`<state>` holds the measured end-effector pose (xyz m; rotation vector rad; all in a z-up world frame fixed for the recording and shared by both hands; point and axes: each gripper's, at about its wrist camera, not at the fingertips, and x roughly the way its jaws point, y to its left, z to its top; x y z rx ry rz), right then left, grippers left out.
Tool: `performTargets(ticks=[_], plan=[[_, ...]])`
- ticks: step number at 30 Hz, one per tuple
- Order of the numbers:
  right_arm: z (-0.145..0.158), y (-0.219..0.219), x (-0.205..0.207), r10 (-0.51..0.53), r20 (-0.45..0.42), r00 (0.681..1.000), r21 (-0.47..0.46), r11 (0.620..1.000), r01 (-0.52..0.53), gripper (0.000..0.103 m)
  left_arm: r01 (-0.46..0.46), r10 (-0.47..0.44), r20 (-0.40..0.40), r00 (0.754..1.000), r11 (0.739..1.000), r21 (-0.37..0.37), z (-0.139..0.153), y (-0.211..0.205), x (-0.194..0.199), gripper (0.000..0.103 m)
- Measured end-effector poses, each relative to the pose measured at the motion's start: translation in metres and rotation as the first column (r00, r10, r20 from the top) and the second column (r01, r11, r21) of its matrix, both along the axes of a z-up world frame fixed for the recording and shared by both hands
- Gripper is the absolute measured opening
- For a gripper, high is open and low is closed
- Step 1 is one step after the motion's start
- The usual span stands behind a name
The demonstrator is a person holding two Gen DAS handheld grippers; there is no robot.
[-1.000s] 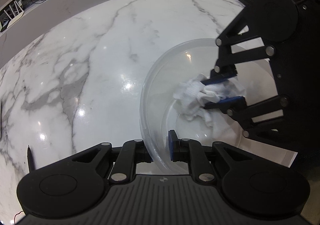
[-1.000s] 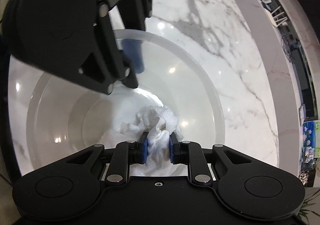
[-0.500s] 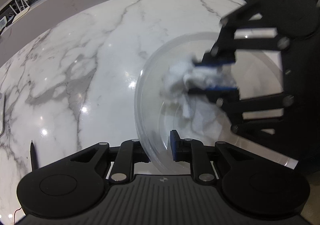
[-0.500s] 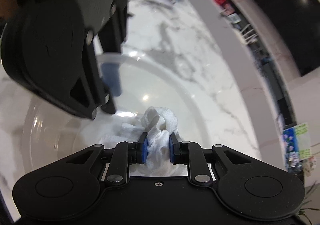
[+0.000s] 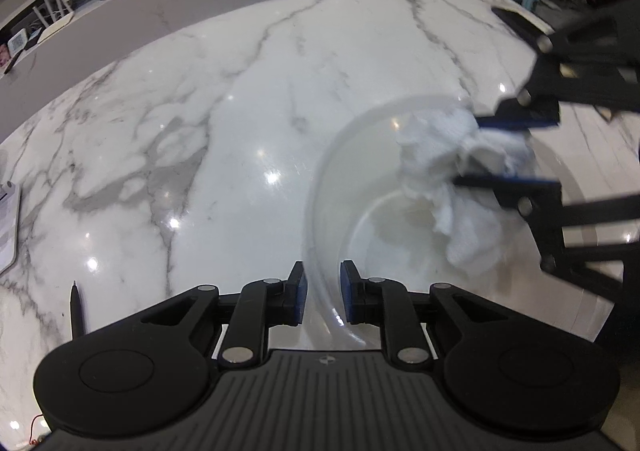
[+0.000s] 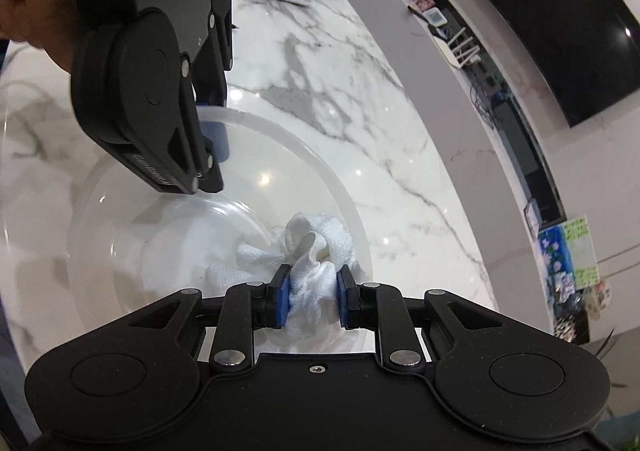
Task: Clean bowl
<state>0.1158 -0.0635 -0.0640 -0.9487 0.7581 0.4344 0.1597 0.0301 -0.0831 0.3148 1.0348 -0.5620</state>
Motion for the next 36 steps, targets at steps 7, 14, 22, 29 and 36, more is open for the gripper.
performTargets(ticks=[7,14,22,29,36], plan=[[0.017,-0.009,0.0,-0.083,-0.07,0.994,0.153,0.984,0.093,0.042,-0.076,0.077,0.018,0.997,0.996,-0.052,0.012,0.013,0.005,0.044],[0.042,-0.017,-0.006,-0.175,-0.099,0.98,0.328,0.924,0.198,0.048,-0.141,0.151,0.046,0.988,0.976,-0.167,0.037,0.032,-0.006,0.045],[0.056,-0.026,-0.019,-0.281,-0.095,0.955,0.406,0.865,0.295,0.055,-0.198,0.222,0.11,0.969,0.961,-0.192,0.06,0.039,-0.031,0.054],[0.072,-0.048,-0.042,-0.434,-0.118,0.893,0.548,0.722,0.423,0.074,-0.321,0.35,0.143,0.926,0.927,-0.193,0.063,0.04,-0.063,0.063],[0.076,-0.068,-0.066,-0.579,-0.148,0.802,0.637,0.564,0.525,0.082,-0.485,0.513,0.241,0.824,0.858,-0.166,0.065,0.043,-0.105,0.081]])
